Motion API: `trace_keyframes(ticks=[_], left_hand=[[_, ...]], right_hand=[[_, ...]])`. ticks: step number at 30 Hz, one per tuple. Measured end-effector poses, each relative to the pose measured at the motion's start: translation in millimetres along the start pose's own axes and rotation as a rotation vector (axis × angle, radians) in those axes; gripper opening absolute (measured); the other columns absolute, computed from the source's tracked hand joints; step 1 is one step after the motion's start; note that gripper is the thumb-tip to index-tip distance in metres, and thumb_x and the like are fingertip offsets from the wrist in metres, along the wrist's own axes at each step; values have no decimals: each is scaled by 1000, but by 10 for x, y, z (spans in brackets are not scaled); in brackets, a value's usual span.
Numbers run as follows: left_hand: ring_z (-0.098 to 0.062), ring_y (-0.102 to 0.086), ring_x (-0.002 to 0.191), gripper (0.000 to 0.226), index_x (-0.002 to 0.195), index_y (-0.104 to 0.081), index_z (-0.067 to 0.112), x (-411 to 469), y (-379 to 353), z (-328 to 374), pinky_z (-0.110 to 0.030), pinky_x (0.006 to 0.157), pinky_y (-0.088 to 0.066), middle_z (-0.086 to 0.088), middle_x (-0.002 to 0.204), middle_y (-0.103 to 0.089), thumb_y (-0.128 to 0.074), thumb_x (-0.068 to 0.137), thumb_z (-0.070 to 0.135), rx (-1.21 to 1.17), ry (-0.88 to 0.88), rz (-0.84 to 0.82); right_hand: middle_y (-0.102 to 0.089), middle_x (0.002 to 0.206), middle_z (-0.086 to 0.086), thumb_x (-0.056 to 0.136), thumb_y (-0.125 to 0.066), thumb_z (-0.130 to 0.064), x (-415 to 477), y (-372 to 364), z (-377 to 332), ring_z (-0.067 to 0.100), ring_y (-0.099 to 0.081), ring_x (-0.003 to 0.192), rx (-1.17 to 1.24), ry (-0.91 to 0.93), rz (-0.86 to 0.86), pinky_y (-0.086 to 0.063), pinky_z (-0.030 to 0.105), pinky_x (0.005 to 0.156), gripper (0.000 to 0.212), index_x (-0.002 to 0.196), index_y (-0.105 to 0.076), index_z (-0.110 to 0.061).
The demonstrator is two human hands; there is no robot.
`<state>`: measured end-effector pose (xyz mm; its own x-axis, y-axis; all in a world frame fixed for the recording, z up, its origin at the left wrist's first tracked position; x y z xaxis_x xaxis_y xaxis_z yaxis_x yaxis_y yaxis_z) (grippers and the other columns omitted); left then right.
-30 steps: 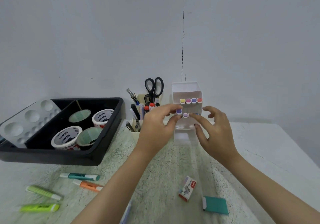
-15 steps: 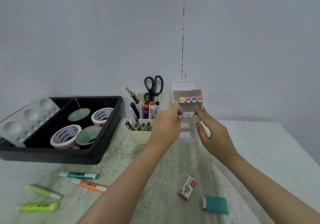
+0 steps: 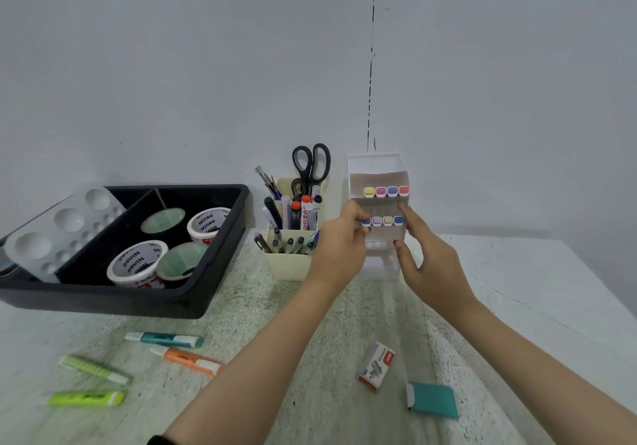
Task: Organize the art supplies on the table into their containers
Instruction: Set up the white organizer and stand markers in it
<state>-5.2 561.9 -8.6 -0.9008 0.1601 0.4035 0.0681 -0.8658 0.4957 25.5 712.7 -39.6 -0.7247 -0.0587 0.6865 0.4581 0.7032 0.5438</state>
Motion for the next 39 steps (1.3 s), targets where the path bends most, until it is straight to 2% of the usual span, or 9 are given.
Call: trace_keyframes(ticks=[3, 6, 9, 12, 15, 17, 23, 29, 39], left_hand=[[-13, -61, 94, 16, 97, -51, 11, -19, -3, 0, -42, 83, -53, -7, 101, -66, -48, 91, -4, -36, 12, 3], [-27, -64, 85, 15, 100, -49, 14, -41, -7, -2, -47, 71, -54, -11, 90, -67, -47, 92, 1, 63, -44, 6], [-29, -57, 63, 17, 108, -50, 10, -92, 0, 61, -39, 56, -48, -12, 76, -63, -45, 93, 3, 208, -84, 5], [-28, -60, 72, 30, 119, -52, 9, -191, 57, 142, -38, 60, -49, -11, 95, -66, -46, 91, 1, 285, -156, 40], [-13, -58, 63, 37, 123, -56, 7, -377, 203, 148, -26, 60, -52, -8, 118, -64, -52, 88, -1, 339, -350, 130], [-3, -54, 66, 31, 115, -62, 5, -567, 358, 88, -10, 65, -47, -5, 104, -69, -57, 86, -2, 326, -439, 183], [7, -52, 72, 19, 99, -68, 13, -1175, 865, -418, -2, 65, -42, 6, 89, -70, -59, 84, 7, 385, -292, 177], [0, -58, 87, 28, 93, -71, 22, -1558, 1311, -875, -2, 73, -36, 13, 94, -70, -62, 79, -1, 517, -36, 98], [-9, -62, 93, 46, 95, -72, 19, -1779, 1525, -1214, -25, 84, -47, 11, 96, -70, -42, 68, -2, 540, 9, -97]], right_hand=[[-59, 128, 1, 93, -47, -21, -3, -5, 15, 18, -63, 95, 0, -4, -25, -52, 23, 77, 60, 148, -26, -15], [-51, 138, 0, 95, -47, -18, -2, -2, 22, 8, -57, 94, -11, -12, -64, -36, 0, 77, 58, 148, -25, -17], [-40, 147, -1, 96, -49, -13, -36, 12, 2, 10, -45, 128, -2, -30, -110, -31, 9, 98, 60, 145, -20, -30], [-40, 146, 2, 95, -51, -12, -100, 11, -38, 14, -37, 134, -38, -42, -106, -29, 20, 104, 60, 143, -20, -31], [-51, 131, 11, 91, -50, -14, -198, 5, -120, 19, -44, 121, -160, -15, 53, -31, 22, 102, 45, 135, -41, -12], [-57, 113, 12, 87, -46, -20, -298, -4, -226, 18, -48, 104, -192, -8, 123, -36, 22, 91, 37, 120, -49, -6], [-57, 93, -3, 85, -46, -20, -656, -339, -705, 13, -52, 84, -60, 148, -223, -43, 28, 74, 20, 96, -62, -16], [-59, 104, -4, 85, -44, -21, -941, -769, -1167, 11, -53, 93, 44, 260, -621, -45, 26, 76, 33, 112, -62, -28], [-63, 109, -5, 79, -59, -41, -1047, -947, -1352, 12, -50, 103, 20, 242, -688, -40, 27, 87, 19, 95, -59, -31]])
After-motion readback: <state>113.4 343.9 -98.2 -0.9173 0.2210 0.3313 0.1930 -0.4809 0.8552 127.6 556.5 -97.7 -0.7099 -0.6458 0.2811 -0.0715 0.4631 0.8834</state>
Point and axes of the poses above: each hand's wrist, its own x-axis towards the middle knuckle, its own y-axis out of the back of the hand, z = x × y, the point moved 2 cm from there along x, towards the middle knuckle
